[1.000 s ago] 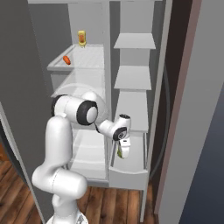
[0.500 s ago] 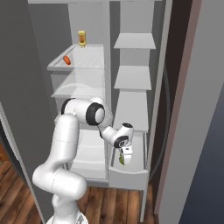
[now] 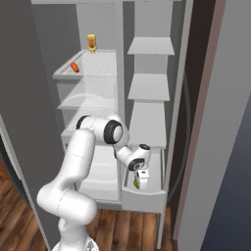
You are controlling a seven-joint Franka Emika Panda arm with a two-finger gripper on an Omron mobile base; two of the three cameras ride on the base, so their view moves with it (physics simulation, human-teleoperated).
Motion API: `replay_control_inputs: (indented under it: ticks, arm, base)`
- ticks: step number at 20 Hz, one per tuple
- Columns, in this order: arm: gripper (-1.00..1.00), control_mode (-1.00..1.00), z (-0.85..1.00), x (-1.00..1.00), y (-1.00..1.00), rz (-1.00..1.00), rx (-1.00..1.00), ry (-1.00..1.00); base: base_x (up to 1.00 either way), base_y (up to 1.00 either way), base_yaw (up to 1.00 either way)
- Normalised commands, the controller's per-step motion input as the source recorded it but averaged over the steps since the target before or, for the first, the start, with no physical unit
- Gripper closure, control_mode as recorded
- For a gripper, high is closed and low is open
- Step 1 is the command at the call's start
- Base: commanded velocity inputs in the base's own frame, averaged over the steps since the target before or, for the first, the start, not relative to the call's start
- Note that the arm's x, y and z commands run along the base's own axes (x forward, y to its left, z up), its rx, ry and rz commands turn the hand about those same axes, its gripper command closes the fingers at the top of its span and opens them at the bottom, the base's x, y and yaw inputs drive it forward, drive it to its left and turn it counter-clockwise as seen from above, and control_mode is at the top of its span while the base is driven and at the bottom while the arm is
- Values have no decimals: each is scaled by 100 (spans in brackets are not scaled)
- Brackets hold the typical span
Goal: Take the pear and carrot from the fridge shelf and place them in the freezer drawer to begin freezing them.
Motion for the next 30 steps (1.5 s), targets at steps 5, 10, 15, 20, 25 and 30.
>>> replay_control_inputs:
  ticks: [5,10,15,20,25,30]
  arm:
    - [100,-100,-36,10,-1,0,4,0]
    - [100,-100,-40,2,-1,0,2,0]
    - [100,-100,-46,-9,0,2,0,0]
    - [-100,-100,-52,-38,10,1,0,0]
    - [-100,-100,-19,-9,7,1,0,0]
    - [-100,-100,0,0,0,1,0,-2]
  base:
    - [0,0,0]
    - [0,0,0]
    - [0,0,0]
    - [0,0,0]
    - [0,0,0]
    - [0,0,0]
